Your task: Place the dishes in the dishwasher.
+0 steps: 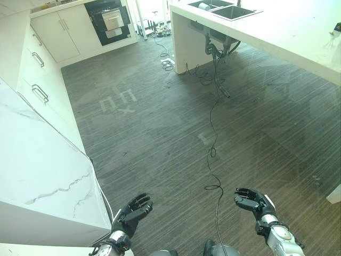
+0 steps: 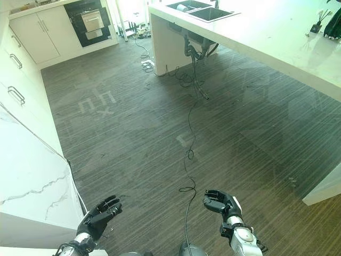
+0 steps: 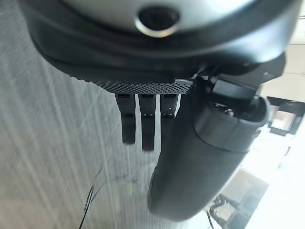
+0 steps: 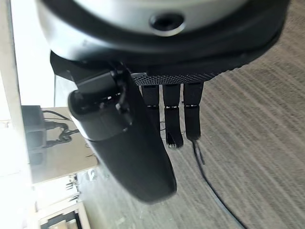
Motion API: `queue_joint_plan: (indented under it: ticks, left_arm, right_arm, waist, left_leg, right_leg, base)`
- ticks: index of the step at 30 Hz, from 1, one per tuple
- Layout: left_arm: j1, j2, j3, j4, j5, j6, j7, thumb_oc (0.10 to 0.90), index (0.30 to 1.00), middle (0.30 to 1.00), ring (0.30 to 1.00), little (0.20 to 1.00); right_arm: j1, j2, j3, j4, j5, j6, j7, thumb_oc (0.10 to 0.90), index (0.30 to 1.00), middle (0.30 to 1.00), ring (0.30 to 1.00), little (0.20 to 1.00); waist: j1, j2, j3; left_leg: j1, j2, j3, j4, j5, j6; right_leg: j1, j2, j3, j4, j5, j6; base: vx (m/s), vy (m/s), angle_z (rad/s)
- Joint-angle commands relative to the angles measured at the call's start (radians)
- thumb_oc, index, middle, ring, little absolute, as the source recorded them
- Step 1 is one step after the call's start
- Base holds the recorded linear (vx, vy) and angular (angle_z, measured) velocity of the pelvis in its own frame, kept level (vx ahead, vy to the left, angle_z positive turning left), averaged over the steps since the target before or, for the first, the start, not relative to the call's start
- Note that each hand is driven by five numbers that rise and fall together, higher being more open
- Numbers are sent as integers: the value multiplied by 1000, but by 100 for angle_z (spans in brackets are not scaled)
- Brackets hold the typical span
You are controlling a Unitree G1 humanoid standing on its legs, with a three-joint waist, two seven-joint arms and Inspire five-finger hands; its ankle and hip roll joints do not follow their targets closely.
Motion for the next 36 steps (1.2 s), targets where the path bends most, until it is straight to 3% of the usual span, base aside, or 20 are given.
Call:
queue_joint_plan:
  ticks: [1,5,7,15,16,18,19,20,21,22,24,25,27,28,31,32,34,36]
  left_arm:
    - [-42,31,-19,-12,28,8,-45,800,900,900,900,900]
    - [-58,-5,-16,115,37,18,-51,800,900,900,900,900]
    - [-68,-19,-12,156,38,17,-57,800,900,900,900,900]
    - [-63,-22,-21,169,115,-41,6,800,900,900,900,900]
    - [-63,-22,-26,166,132,-57,16,800,900,900,900,900]
    - [-72,-23,-46,158,137,-86,32,800,900,900,900,900]
    - [-78,-19,-50,152,143,-98,41,800,900,900,900,900]
    - [-81,-15,-53,147,147,-97,44,800,900,900,900,900]
    - [-79,-17,-50,147,165,-96,47,800,900,900,900,900]
    - [-60,-24,-39,157,188,-104,59,800,900,900,900,900]
    - [-52,-26,-31,176,196,-109,64,800,900,900,900,900]
    - [-55,-26,-24,191,199,-114,57,800,900,900,900,900]
    - [-63,-27,-13,209,214,-128,46,800,900,900,900,900]
    - [-60,-30,7,230,201,-151,46,800,900,900,900,900]
    - [-64,-22,24,235,222,-152,42,800,900,900,900,900]
    - [-69,-13,22,233,239,-150,45,800,900,900,900,900]
    - [-86,7,7,228,268,-142,56,800,900,900,900,900]
    - [-104,25,-20,217,269,-143,57,800,900,900,900,900]
  right_arm:
    - [-52,-10,-12,26,25,-25,-13,800,900,900,900,900]
    - [-57,10,-33,155,71,-3,42,800,900,900,900,900]
    - [-63,16,-45,197,56,-25,71,800,900,900,900,900]
    - [-75,-1,-13,142,38,-31,109,800,900,900,900,900]
    - [-77,-10,-8,122,30,-18,103,800,900,900,900,900]
    - [-92,-37,2,104,30,-14,98,800,900,900,900,900]
    - [-104,-51,12,104,37,-20,100,800,900,900,900,900]
    - [-111,-55,15,108,37,-27,102,800,900,900,900,900]
    - [-118,-58,16,116,37,-34,104,800,900,900,900,900]
    - [-129,-54,20,124,28,-34,116,800,900,900,900,900]
    - [-122,-48,16,115,19,-36,108,800,900,900,900,900]
    - [-115,-45,15,115,21,-42,103,800,900,900,900,900]
    - [-105,-40,12,112,23,-56,97,800,900,900,900,900]
    - [-100,-24,9,114,14,-72,95,800,900,900,900,900]
    - [-89,-9,-6,113,15,-89,99,800,900,900,900,900]
    - [-87,-4,-10,109,13,-98,95,800,900,900,900,900]
    - [-96,9,-11,88,29,-95,77,800,900,900,900,900]
    - [-99,17,-10,47,38,-104,50,800,900,900,900,900]
  waist:
    - [7,-3,-27]
    - [11,1,-28]
    - [15,1,-26]
    - [13,-16,-9]
    - [12,-20,-1]
    - [27,-55,33]
    - [37,-64,58]
    - [43,-60,70]
    - [56,-51,77]
    - [69,-21,78]
    - [63,21,70]
    - [62,27,67]
    - [58,20,63]
    - [68,3,41]
    - [88,-12,21]
    - [89,-18,13]
    - [77,-24,-2]
    - [60,-24,-1]
  left_leg:
    - [-83,12,38,95,-133,-12]
    - [-84,12,40,95,-132,-12]
    - [-83,15,44,95,-133,-10]
    - [-54,4,41,95,-123,-13]
    - [-44,-4,53,95,-108,-13]
    - [-41,-39,60,95,-23,-18]
    - [-106,-38,39,183,19,-29]
    - [-152,-37,20,234,39,-35]
    - [-182,-53,7,195,52,-34]
    - [-207,-44,4,95,36,-42]
    - [-324,59,58,95,74,-75]
    - [-364,92,77,95,93,-86]
    - [-374,114,119,95,89,-88]
    - [-356,95,114,95,65,-64]
    - [-340,53,81,95,42,-31]
    - [-326,42,85,95,28,-15]
    - [-287,6,71,95,-13,26]
    - [-258,-44,39,95,-45,70]
  right_leg:
    - [97,-50,-37,-46,-129,121]
    - [99,-50,-47,-46,-130,120]
    - [99,-50,-55,-46,-132,117]
    - [95,-26,-34,-46,-142,95]
    - [93,-29,-32,-46,-141,88]
    - [95,-62,-10,-46,-127,75]
    - [96,-63,6,-46,-124,63]
    - [96,-56,14,-46,-125,57]
    - [99,-44,25,-46,-133,61]
    - [126,-8,36,-46,-167,78]
    - [169,33,16,-46,-207,73]
    - [192,41,13,-46,-223,69]
    - [224,33,0,-46,-248,73]
    - [270,21,20,-46,-278,93]
    - [345,18,39,-46,-295,94]
    - [368,12,31,-46,-271,101]
    - [410,2,16,-46,-95,144]
    - [344,-28,34,140,29,189]
  base:
    - [0,0,0]
    - [9,-5,1]
    - [16,-38,4]
    - [30,-85,6]
    - [32,-47,-12]
    - [25,-84,-12]
    - [20,-85,-11]
    - [76,-25,-6]
    - [361,175,-10]
    - [495,283,-9]
    - [504,322,-20]
    - [371,234,-30]
    - [383,319,-13]
    - [504,477,-3]
    - [364,294,-39]
    - [267,238,-61]
    - [272,316,-15]
    - [188,327,10]
